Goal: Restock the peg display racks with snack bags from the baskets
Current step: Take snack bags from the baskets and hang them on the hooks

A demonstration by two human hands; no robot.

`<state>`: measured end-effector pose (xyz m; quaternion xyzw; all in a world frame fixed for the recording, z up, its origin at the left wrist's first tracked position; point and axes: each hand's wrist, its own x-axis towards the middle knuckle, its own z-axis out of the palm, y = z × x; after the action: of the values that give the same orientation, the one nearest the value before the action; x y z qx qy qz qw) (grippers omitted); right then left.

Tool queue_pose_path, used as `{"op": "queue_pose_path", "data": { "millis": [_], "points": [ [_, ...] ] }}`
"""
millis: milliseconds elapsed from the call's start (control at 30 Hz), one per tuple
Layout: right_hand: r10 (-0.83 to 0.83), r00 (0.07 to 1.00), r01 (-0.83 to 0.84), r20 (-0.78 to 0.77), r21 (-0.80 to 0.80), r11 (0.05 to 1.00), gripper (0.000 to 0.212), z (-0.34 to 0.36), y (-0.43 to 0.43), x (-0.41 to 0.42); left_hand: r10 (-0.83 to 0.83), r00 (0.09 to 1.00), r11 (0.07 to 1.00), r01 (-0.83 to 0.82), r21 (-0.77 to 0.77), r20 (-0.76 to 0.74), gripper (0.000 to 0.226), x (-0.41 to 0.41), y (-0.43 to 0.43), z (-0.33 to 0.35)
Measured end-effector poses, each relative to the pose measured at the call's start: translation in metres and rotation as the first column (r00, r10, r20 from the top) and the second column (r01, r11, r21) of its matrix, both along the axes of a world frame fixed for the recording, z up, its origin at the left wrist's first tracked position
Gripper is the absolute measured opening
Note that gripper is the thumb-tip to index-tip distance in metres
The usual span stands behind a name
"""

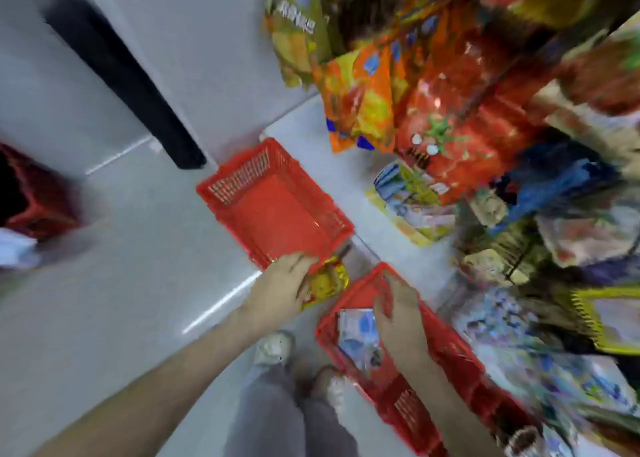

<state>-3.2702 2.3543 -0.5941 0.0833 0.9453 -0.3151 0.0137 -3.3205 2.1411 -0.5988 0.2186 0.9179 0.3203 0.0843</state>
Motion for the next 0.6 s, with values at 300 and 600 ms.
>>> {"op": "queue_pose_path", "data": {
  "millis": [300, 600],
  "points": [
    [0.302, 0.943, -0.324, 0.14, 0.169, 0.931, 0.058, -0.329, 0.014, 0.032, -0.22, 0.96, 0.952, 0.25, -0.177, 0.172, 0.046, 0.065, 0.021, -0.364],
    [0.551, 0.817, -0.481, -0.169, 0.326, 0.814, 0.05, -0.426, 0.051, -0.007, 0.03, 0.938, 0.815, 0.177, -0.552, 0.346, 0.068, 0.017, 0.066, -0.551]
  ]
}}
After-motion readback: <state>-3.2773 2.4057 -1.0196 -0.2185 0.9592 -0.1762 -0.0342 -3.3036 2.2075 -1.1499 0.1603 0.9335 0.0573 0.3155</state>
